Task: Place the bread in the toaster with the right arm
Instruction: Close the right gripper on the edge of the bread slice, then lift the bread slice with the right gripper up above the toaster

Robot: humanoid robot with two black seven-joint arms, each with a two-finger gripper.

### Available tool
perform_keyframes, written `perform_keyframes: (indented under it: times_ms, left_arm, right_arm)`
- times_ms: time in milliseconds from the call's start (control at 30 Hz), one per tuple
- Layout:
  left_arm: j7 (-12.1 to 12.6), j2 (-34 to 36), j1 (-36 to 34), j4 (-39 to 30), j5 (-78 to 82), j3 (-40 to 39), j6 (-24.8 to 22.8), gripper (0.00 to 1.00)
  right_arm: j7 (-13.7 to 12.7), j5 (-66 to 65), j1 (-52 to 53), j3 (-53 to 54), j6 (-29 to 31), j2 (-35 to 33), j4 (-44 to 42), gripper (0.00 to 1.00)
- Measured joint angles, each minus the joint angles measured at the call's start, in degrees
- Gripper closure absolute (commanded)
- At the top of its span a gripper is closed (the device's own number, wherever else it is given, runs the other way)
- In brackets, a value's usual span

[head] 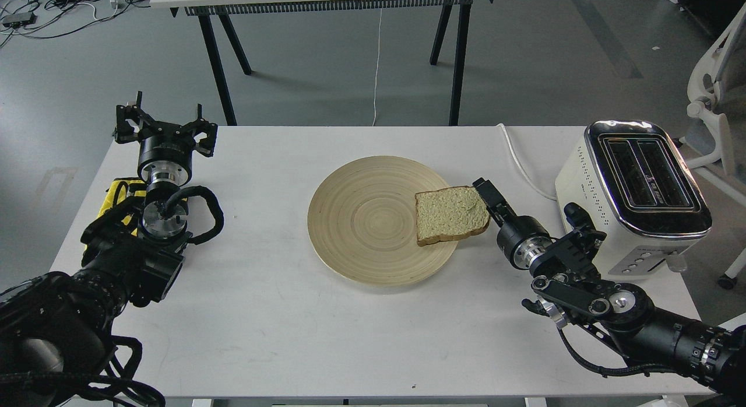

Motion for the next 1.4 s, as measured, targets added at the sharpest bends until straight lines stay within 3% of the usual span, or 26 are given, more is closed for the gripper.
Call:
perform_keyframes:
  times_ms: [200,567,833,1400]
  left_arm:
    - [0.0,0.0,0.0,0.0,0.0,0.0,0.0,0.0]
    - [0.0,0.0,0.0,0.0,0.0,0.0,0.0,0.0]
    - [0.0,0.0,0.1,0.0,0.0,0.0,0.0,0.0]
    - [0.0,0.0,0.0,0.0,0.0,0.0,0.0,0.0]
  right_arm:
    - [0.0,0.0,0.2,-1.5,0.0,0.8,0.1,0.58]
    - [0.3,0.0,0.1,-1.6,0.0,0.6,0.7,0.78]
    - [0.3,0.2,0.6,-0.8,-0.6,-0.3,2.1,0.82]
    - [0.1,0.2,8.1,6.3,-0.7,-10.1,10.9,0.87]
